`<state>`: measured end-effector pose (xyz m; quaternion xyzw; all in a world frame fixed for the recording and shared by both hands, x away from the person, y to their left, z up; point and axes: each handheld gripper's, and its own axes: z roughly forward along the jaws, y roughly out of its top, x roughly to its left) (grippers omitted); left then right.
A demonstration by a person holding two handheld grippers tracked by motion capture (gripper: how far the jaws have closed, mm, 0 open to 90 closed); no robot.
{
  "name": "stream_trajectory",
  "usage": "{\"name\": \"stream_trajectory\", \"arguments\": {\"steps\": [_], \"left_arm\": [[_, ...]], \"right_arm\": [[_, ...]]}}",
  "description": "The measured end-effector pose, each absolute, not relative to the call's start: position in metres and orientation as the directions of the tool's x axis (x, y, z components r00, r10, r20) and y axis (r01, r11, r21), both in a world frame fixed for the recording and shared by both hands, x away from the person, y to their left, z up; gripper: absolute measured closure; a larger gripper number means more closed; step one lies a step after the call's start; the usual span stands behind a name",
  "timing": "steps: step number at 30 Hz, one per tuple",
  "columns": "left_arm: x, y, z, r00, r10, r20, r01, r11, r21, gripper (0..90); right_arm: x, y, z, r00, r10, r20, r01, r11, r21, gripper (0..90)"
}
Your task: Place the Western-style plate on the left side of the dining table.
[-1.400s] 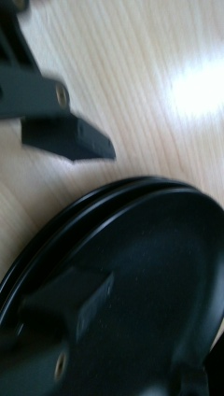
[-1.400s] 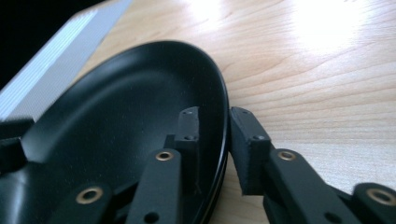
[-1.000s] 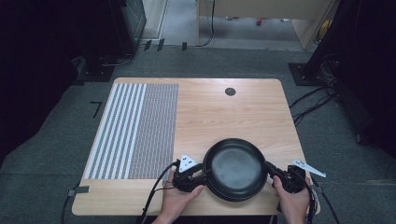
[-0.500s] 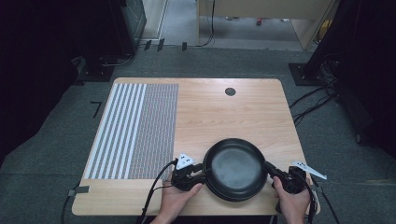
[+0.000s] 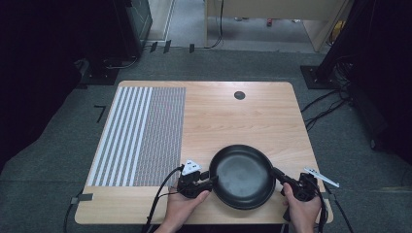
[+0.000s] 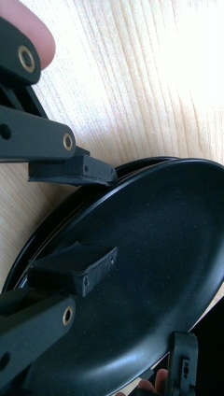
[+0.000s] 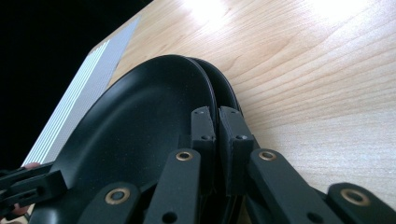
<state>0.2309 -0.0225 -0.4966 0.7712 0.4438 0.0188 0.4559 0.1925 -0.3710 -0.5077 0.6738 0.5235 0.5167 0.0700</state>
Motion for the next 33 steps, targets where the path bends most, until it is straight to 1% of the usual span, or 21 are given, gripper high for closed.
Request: {"name": "stream_trajectory", "arguments": {"steps": [4, 9, 14, 21, 26, 28, 31, 33], "left_arm": [[0.232, -0.021, -0.497, 0.603, 0.694, -0.394, 0.677, -0.185, 0.712, 59.3], [0.232, -0.02, -0.495, 0.604, 0.693, -0.393, 0.68, -0.19, 0.709, 59.3], [0.232, -0.018, -0.494, 0.609, 0.69, -0.392, 0.677, -0.194, 0.71, 59.5], [0.232, -0.018, -0.495, 0.617, 0.681, -0.394, 0.677, -0.205, 0.707, 58.8], [0.232, -0.018, -0.495, 0.619, 0.671, -0.409, 0.686, -0.208, 0.697, 58.6], [0.233, -0.017, -0.495, 0.621, 0.665, -0.415, 0.688, -0.21, 0.695, 58.7], [0.234, -0.014, -0.493, 0.625, 0.649, -0.433, 0.695, -0.21, 0.688, 59.7], [0.234, -0.013, -0.493, 0.628, 0.644, -0.436, 0.695, -0.212, 0.687, 59.8]], "right_arm": [[0.193, -0.37, -0.511, -0.078, 0.754, 0.652, 0.645, -0.461, 0.61, 85.6], [0.194, -0.369, -0.512, -0.079, 0.75, 0.656, 0.653, -0.458, 0.603, 84.5], [0.194, -0.364, -0.512, -0.075, 0.772, 0.632, 0.653, -0.441, 0.616, 83.4], [0.193, -0.364, -0.514, -0.059, 0.757, 0.651, 0.641, -0.471, 0.606, 83.8], [0.192, -0.36, -0.513, -0.05, 0.772, 0.634, 0.626, -0.47, 0.622, 84.2], [0.192, -0.362, -0.514, -0.043, 0.756, 0.653, 0.627, -0.488, 0.607, 84.9], [0.191, -0.364, -0.516, -0.026, 0.703, 0.711, 0.631, -0.54, 0.557, 86.0], [0.191, -0.364, -0.516, -0.027, 0.696, 0.718, 0.632, -0.544, 0.552, 86.0]]}}
